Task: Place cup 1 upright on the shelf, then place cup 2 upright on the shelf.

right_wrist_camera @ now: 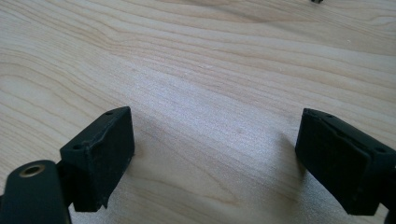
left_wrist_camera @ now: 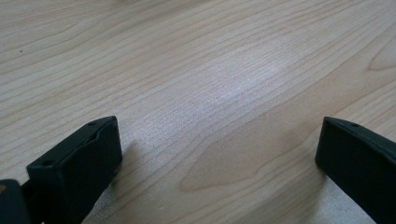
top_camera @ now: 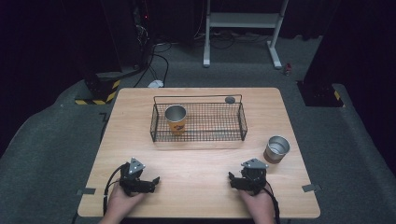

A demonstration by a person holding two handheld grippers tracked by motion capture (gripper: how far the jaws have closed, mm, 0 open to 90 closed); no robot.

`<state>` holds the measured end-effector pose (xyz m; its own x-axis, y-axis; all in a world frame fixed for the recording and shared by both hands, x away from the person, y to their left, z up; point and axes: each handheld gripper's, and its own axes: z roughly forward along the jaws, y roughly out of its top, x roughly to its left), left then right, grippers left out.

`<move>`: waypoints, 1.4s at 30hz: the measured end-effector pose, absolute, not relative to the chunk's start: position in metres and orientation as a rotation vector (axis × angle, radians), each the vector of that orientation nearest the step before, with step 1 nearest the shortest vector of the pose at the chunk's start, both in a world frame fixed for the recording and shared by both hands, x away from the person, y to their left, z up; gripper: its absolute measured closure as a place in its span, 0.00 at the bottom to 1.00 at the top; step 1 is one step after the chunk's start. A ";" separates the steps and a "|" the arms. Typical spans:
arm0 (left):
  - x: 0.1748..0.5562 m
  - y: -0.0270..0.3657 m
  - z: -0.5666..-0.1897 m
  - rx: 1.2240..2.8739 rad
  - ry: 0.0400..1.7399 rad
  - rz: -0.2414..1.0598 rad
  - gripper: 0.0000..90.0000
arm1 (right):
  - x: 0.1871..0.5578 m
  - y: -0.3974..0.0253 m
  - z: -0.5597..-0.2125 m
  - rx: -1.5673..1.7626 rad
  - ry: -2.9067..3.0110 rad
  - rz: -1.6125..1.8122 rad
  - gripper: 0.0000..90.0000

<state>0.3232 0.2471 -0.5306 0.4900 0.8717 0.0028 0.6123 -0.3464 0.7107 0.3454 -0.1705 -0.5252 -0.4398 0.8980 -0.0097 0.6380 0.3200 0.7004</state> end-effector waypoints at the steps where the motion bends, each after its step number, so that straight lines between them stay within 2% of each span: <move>1: 0.323 0.247 -0.531 2.079 1.220 0.509 0.01 | 0.345 -0.171 -0.525 1.361 2.192 0.890 0.14; 29: 0.324 0.248 -0.531 2.091 1.201 0.507 0.01 | 0.334 -0.187 -0.505 1.258 2.114 1.000 0.15; 42: 0.324 0.247 -0.531 2.082 1.213 0.512 0.00 | 0.333 -0.206 -0.503 1.308 2.060 1.011 0.15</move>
